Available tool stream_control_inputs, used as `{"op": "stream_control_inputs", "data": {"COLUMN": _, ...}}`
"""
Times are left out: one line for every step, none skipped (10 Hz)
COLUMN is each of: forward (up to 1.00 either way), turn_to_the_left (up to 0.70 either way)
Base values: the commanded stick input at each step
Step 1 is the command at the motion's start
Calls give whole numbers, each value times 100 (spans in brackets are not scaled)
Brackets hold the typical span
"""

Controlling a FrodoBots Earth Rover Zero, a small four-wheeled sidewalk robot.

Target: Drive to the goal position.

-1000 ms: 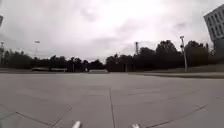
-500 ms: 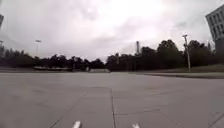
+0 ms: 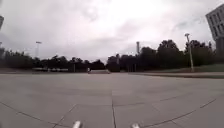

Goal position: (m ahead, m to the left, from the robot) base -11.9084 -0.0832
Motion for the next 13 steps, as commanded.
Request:
{"op": "stream_control_inputs", "data": {"forward": 70, "turn_to_the_left": 0}}
{"op": "stream_control_inputs", "data": {"forward": 70, "turn_to_the_left": 0}}
{"op": "stream_control_inputs", "data": {"forward": 70, "turn_to_the_left": 0}}
{"op": "stream_control_inputs", "data": {"forward": 70, "turn_to_the_left": 0}}
{"op": "stream_control_inputs", "data": {"forward": 70, "turn_to_the_left": -2}}
{"op": "stream_control_inputs", "data": {"forward": 70, "turn_to_the_left": 0}}
{"op": "stream_control_inputs", "data": {"forward": 70, "turn_to_the_left": 0}}
{"op": "stream_control_inputs", "data": {"forward": 70, "turn_to_the_left": 0}}
{"op": "stream_control_inputs", "data": {"forward": 70, "turn_to_the_left": 0}}
{"op": "stream_control_inputs", "data": {"forward": 70, "turn_to_the_left": 0}}
{"op": "stream_control_inputs", "data": {"forward": 70, "turn_to_the_left": 0}}
{"op": "stream_control_inputs", "data": {"forward": 70, "turn_to_the_left": 0}}
{"op": "stream_control_inputs", "data": {"forward": 70, "turn_to_the_left": 0}}
